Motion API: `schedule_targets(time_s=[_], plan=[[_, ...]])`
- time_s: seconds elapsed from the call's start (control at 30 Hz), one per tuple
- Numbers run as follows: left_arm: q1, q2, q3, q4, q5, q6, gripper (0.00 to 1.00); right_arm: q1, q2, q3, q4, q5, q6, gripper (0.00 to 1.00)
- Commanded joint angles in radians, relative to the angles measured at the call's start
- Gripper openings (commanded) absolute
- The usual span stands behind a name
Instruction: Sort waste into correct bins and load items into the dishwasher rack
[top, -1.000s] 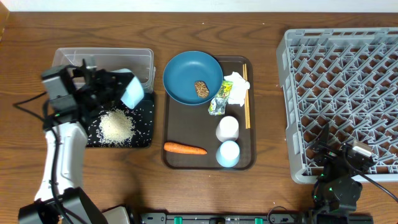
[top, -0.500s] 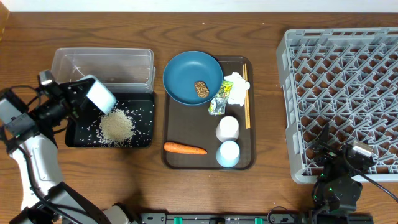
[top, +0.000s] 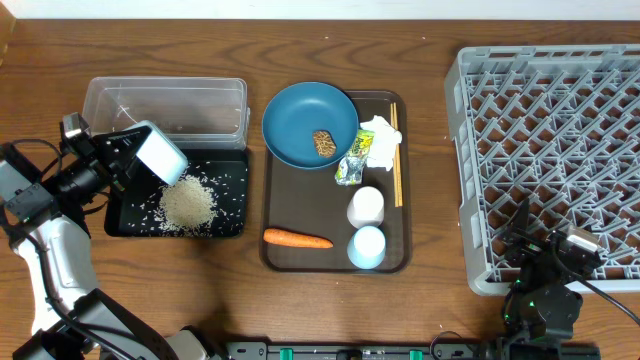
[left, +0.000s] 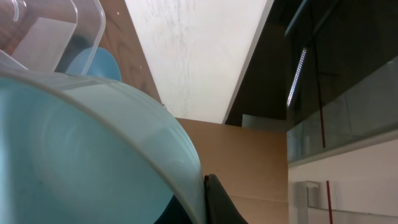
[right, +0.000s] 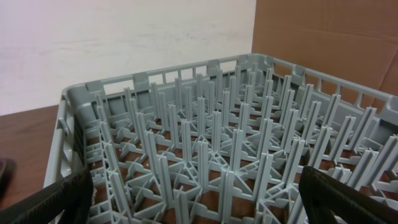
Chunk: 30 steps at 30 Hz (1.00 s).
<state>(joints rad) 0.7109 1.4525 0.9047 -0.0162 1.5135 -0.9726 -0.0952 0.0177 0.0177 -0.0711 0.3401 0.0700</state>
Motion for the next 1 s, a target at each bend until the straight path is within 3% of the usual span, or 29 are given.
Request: schedule_targets(time_s=[0.0,0.13,0.23,0.33,0.4,0.53,0.6,0.97], plan=[[0.000,0.006,0.002,0.010,0.047,-0.045,0.06,-0.003,-0.002,0.006,-0.015,-0.008,-0.003,0.99],[0.000,0.007,0.002,0.095,-0.011,-0.035,0.06,-0.003,-0.002,0.006,-0.015,-0.008,-0.004,0.99],[-0.007,0.008,0.003,0.117,0.033,-0.106,0.06,-0.003,-0.002,0.006,-0.015,-0.008,-0.003,0.99],[-0.017,0.008,0.002,0.193,0.017,-0.047,0.06,-0.003,-0.002,0.006,-0.015,-0.008,-0.004,0.99],[-0.021,0.008,0.003,0.185,0.060,-0.126,0.06,-0.003,-0.002,0.006,-0.015,-0.008,-0.003,0.99],[-0.057,-0.002,0.001,0.209,0.006,0.079,0.06,-0.003,-0.002,0.006,-0.015,-0.008,-0.004,0.99],[-0.066,0.002,0.000,0.166,0.020,0.016,0.06,-0.003,-0.002,0.006,-0.015,-0.008,-0.003,0.99],[-0.237,-0.035,0.001,0.194,0.027,0.028,0.06,-0.003,-0.002,0.006,-0.015,-0.008,-0.003,0.99]])
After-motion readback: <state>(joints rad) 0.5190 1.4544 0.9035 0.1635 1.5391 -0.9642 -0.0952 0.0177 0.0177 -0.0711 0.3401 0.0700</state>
